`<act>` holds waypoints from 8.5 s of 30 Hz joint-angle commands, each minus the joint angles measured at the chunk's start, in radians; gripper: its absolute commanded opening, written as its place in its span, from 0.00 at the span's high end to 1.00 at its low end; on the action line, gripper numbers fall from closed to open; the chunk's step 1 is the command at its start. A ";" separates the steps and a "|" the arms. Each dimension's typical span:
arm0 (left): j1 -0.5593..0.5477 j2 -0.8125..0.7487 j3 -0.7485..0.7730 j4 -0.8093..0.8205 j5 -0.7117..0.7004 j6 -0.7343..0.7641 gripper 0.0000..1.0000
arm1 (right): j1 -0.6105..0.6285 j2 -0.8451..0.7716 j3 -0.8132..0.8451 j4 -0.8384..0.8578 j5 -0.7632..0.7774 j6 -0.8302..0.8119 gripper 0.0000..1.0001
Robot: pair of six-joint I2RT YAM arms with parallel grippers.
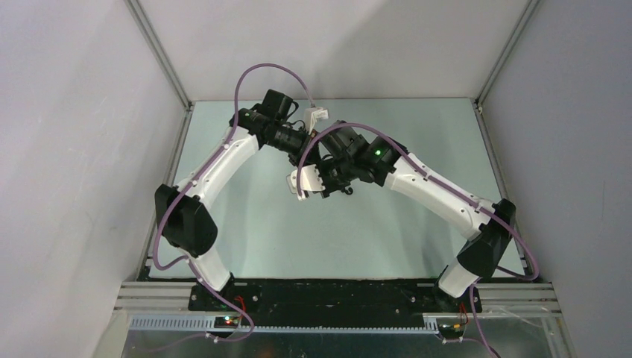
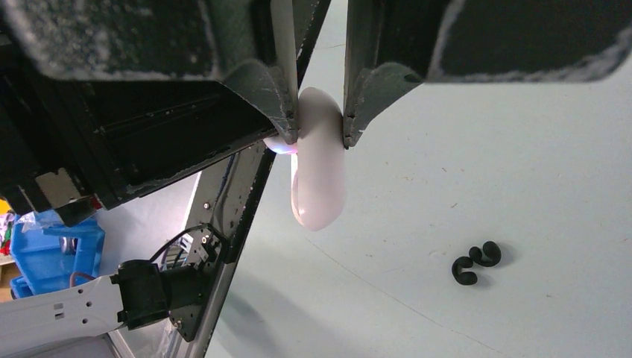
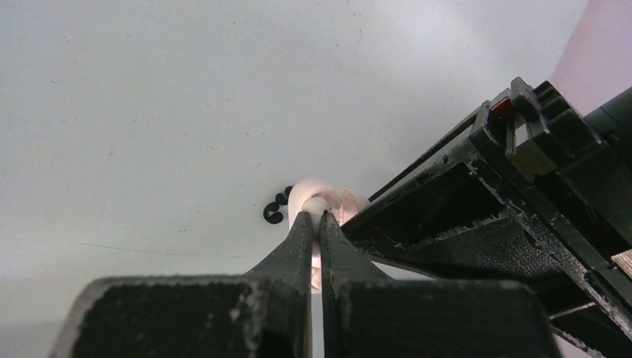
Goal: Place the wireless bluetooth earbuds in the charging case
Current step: Place the earbud in the charging case, then close the charging case, then place the charging case at the center of the board, then pick up the charging case at the center of the board.
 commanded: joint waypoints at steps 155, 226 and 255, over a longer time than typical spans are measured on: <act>0.065 -0.073 0.000 -0.017 0.271 0.258 1.00 | -0.325 -0.165 -0.409 0.552 -0.685 0.795 0.46; 0.066 -0.260 -0.259 0.082 -0.460 -0.076 0.15 | -1.032 0.158 -0.660 0.538 -0.245 1.194 0.46; -0.095 0.572 0.546 0.491 -1.021 -0.373 0.26 | -1.001 -0.313 -0.603 0.404 -0.223 1.342 0.38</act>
